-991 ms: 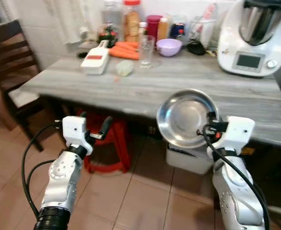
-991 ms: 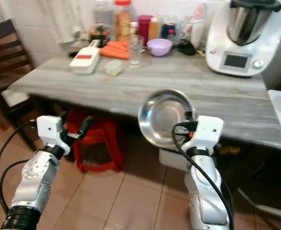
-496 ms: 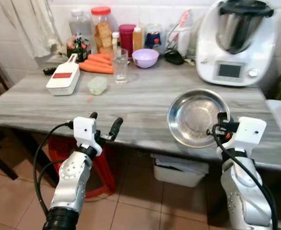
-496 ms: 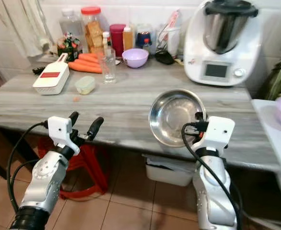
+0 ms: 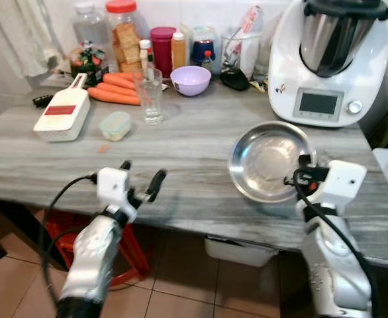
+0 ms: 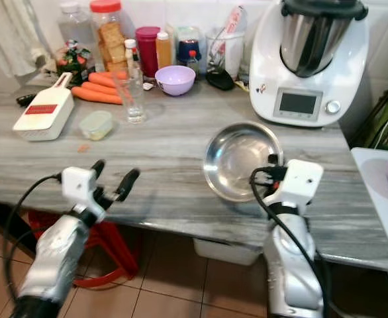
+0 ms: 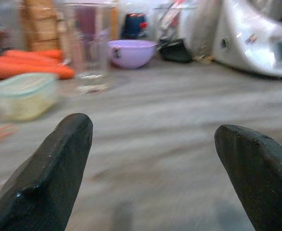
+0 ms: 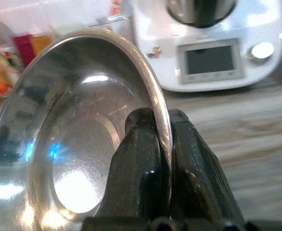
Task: Setting the table
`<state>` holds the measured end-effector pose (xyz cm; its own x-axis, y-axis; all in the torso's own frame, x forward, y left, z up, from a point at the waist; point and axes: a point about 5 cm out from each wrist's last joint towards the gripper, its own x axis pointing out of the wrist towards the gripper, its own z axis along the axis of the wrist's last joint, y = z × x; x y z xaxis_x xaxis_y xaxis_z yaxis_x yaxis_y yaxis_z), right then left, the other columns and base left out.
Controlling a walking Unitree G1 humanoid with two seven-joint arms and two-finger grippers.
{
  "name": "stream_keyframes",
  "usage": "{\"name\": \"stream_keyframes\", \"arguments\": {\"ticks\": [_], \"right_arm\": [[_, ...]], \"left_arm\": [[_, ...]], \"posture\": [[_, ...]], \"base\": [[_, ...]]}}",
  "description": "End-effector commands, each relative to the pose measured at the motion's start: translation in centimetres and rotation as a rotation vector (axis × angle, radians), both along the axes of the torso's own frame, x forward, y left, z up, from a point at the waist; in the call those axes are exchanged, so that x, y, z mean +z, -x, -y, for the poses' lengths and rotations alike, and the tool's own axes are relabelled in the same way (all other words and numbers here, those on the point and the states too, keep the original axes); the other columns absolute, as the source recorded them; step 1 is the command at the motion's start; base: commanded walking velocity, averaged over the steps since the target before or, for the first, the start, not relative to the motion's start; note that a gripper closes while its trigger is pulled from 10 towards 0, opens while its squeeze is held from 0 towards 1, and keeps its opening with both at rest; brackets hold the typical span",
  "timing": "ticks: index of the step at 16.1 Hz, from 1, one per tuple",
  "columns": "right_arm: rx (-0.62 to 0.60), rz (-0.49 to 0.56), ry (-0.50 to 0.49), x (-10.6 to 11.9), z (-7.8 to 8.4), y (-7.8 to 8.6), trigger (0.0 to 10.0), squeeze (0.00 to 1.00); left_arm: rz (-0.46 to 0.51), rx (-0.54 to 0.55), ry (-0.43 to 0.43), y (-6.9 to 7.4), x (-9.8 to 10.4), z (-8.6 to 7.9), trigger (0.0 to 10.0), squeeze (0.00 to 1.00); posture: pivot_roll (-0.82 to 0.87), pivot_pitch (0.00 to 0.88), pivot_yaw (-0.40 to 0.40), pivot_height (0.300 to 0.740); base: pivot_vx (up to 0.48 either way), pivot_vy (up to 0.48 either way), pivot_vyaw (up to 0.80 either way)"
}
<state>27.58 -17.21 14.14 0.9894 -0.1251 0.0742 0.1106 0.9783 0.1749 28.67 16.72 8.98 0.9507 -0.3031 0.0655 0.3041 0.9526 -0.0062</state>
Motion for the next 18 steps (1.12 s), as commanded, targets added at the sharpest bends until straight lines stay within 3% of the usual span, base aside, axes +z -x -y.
{"name": "stream_keyframes", "arguments": {"ticks": [1,5,8,9,11,13,14,18], "right_arm": [[0.015,-0.015,-0.023,-0.2,-0.3,-0.1,10.0,0.0],[0.032,-0.069,-0.093,-1.1,-0.8,-1.0,10.0,0.0],[0.014,-0.138,-0.189,-1.7,-1.0,-2.3,10.0,0.0],[0.005,-0.162,-0.181,-1.8,-1.3,-3.1,10.0,0.0],[0.106,-0.123,-0.29,-1.6,-2.6,-3.9,10.0,0.0],[0.168,-0.124,-0.185,-1.4,-4.1,-5.0,10.0,0.0],[0.195,-0.153,-0.271,-1.6,-5.0,-5.2,10.0,0.0],[0.182,-0.281,-0.314,-3.4,-6.6,-6.6,10.0,0.0]], "left_arm": [[0.029,-0.001,-0.034,0.2,0.4,-0.6,10.0,0.0],[-0.002,-0.122,-0.108,2.0,-0.3,-1.7,10.0,0.0],[0.015,-0.15,-0.158,2.1,0.0,-2.1,10.0,0.0],[0.02,-0.146,-0.167,2.0,0.0,-2.2,10.0,0.0],[0.016,-0.164,-0.155,2.1,0.1,-2.0,10.0,0.0],[0.019,-0.194,-0.144,2.3,0.2,-1.5,10.0,0.0],[0.021,-0.204,-0.14,2.3,0.3,-1.4,10.0,0.0],[0.02,-0.256,-0.136,2.4,0.3,-1.0,10.0,0.0]], "posture": [[-0.01,0.0,0.015,0.74],[0.0,0.0,0.013,0.74],[0.0,0.0,0.019,0.74],[0.0,0.0,0.019,0.74],[0.0,0.0,0.022,0.74],[0.01,0.0,0.016,0.74],[0.01,0.0,0.014,0.74],[0.02,0.0,0.006,0.74]], "base": [[0.0,0.0,0.0],[0.0,0.0,0.0],[0.0,0.0,0.0],[0.0,0.0,0.0],[0.0,0.0,0.0],[0.0,0.0,0.0],[0.0,0.0,0.0],[0.0,0.0,0.0]]}}
